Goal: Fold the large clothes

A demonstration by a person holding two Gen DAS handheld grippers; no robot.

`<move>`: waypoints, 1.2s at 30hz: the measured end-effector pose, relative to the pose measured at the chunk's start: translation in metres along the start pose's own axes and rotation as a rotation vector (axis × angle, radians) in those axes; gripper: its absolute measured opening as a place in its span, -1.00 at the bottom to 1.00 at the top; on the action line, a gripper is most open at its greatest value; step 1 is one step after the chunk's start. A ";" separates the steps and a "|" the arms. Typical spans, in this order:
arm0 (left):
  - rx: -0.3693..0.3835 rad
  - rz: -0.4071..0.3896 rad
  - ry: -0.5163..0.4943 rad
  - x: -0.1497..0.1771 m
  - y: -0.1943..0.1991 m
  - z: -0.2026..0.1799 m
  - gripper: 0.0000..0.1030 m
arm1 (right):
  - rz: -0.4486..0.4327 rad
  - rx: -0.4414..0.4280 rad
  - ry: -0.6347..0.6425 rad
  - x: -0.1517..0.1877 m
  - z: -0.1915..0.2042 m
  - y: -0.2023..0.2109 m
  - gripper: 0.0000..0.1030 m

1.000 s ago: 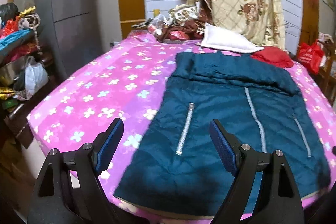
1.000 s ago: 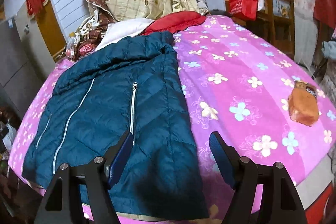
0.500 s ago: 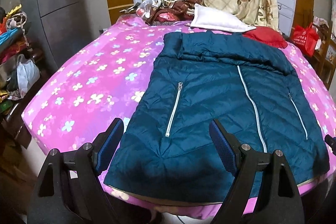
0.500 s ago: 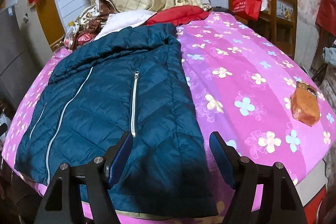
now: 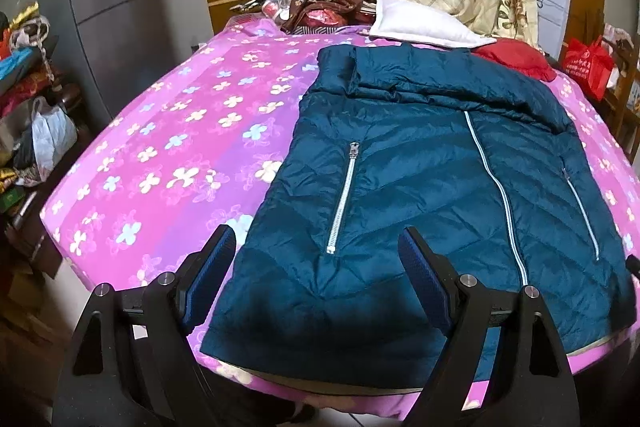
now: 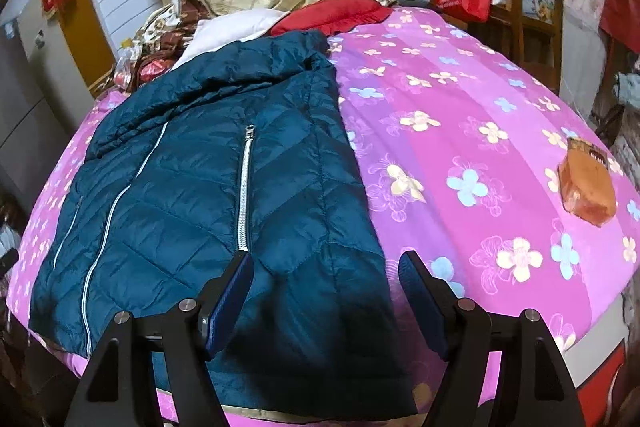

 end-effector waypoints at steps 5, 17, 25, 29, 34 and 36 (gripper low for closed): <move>0.019 0.027 0.003 -0.008 -0.018 0.027 0.62 | 0.008 0.031 -0.017 -0.002 -0.015 -0.005 0.41; 0.309 0.318 0.175 0.012 -0.104 0.066 0.62 | 0.100 -0.071 -0.191 -0.019 -0.059 -0.032 0.41; 0.559 0.378 0.288 0.006 -0.126 0.049 0.62 | 0.131 -0.159 -0.228 -0.031 -0.067 -0.053 0.42; 0.658 0.415 0.331 0.002 -0.132 0.046 0.62 | 0.133 -0.240 -0.280 -0.037 -0.067 -0.058 0.43; 0.832 0.484 0.422 0.007 -0.130 0.050 0.62 | 0.166 -0.369 -0.322 -0.029 -0.054 -0.056 0.44; 0.862 0.481 0.436 0.011 -0.125 0.055 0.62 | 0.197 -0.451 -0.347 -0.021 -0.047 -0.054 0.44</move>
Point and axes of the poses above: each gripper's, at about its wrist camera, not at the fingertips, and y roughly against the way its jaws point, z to its left, x to its underside, the point moved 6 cm from there along -y, roughly the way its jaws point, and after that the axes turned 8 degrees about -x, right-handed, at the moved point
